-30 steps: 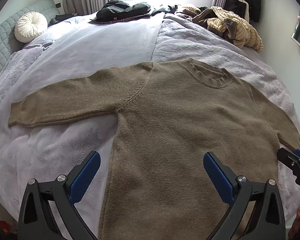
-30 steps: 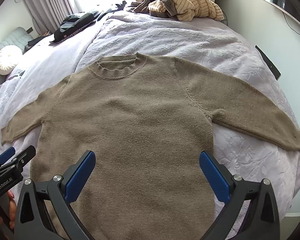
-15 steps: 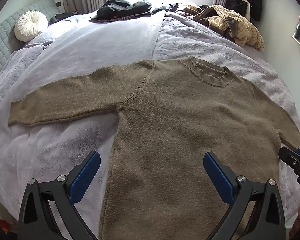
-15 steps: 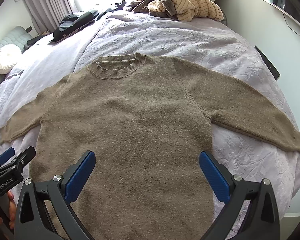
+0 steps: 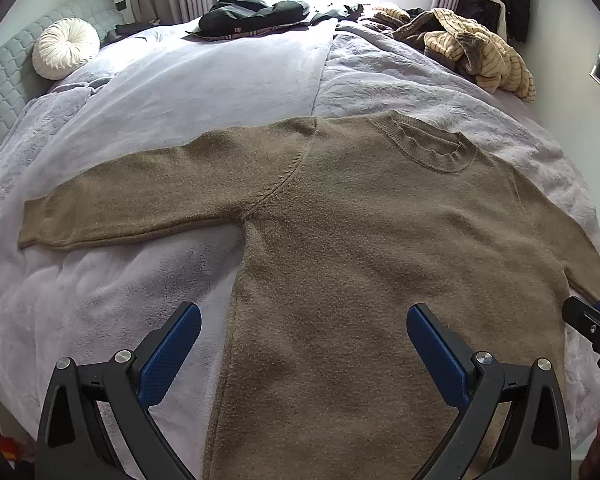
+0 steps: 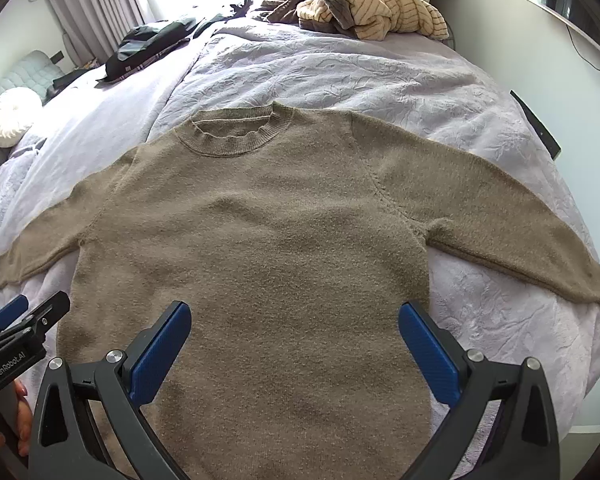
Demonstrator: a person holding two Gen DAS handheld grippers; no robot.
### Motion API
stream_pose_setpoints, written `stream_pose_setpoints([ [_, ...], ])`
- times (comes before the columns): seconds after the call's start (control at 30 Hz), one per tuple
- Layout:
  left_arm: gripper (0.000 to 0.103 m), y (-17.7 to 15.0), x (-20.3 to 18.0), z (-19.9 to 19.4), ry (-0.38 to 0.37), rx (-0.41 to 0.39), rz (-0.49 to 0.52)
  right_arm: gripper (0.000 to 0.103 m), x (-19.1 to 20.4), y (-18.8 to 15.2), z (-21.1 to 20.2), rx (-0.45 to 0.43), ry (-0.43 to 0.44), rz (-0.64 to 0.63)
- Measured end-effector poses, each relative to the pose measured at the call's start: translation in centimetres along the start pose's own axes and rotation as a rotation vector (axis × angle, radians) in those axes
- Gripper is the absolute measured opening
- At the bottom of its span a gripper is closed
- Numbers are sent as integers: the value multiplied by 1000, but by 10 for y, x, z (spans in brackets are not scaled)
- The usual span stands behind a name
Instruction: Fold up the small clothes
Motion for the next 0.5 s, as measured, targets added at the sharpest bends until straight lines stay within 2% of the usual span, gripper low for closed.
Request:
stream_pose_setpoints([
  [0.5,103,0,4,8,-1,13,-5,103,7,0,5,11,-9,-9],
])
Point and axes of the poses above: each gripper's, at about its wrist camera, not at the fingertips, and z roughly the way its jaws point, x to its left, y to its top, the point moved 1 cm from there along z, roughly the way its jaws point, and after that the axes turned 7 degrees about x, right-handed, at the moved point
